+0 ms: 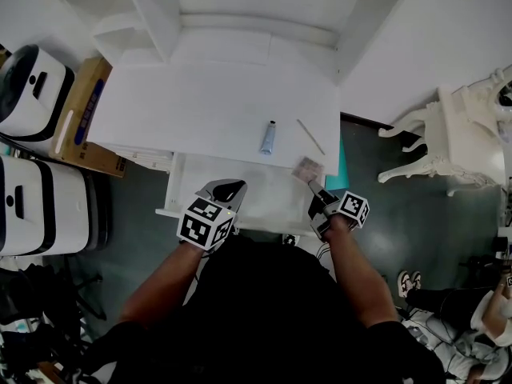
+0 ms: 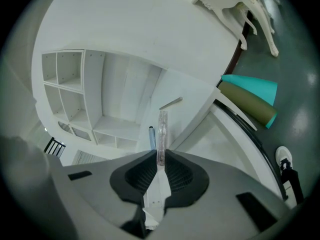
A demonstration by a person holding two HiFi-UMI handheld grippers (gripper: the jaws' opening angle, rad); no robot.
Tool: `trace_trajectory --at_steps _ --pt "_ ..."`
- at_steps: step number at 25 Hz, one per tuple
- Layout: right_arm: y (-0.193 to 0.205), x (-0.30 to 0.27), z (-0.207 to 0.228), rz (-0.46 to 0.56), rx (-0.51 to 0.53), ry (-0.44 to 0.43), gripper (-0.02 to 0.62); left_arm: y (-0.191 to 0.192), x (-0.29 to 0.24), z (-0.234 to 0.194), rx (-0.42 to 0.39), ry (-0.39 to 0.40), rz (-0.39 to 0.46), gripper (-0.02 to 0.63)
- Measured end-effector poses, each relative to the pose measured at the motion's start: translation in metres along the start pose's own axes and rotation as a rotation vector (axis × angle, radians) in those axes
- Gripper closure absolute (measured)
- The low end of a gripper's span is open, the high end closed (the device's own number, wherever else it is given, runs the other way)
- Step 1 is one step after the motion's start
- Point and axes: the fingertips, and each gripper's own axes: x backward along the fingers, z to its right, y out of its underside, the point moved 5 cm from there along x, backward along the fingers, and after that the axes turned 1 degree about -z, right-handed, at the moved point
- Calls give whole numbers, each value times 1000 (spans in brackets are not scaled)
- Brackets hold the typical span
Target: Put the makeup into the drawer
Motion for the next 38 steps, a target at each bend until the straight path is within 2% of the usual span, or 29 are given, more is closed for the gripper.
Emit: trace_trajectory --at_steps 5,15,20,27,38 --pt "8 -3 -9 -86 59 -26 535 3 -2 -4 17 -16 -4 595" --pt "48 -32 -11 -348 226 -10 535 18 5 -18 73 -70 -11 595" --pt "69 -46 4 -492 297 54 535 24 10 -20 99 -95 -12 595" --pt "64 -66 38 -476 234 166 535 28 17 -22 115 -127 -21 595" --pt "61 -83 72 -417 182 285 534 33 30 -24 145 -178 -29 595"
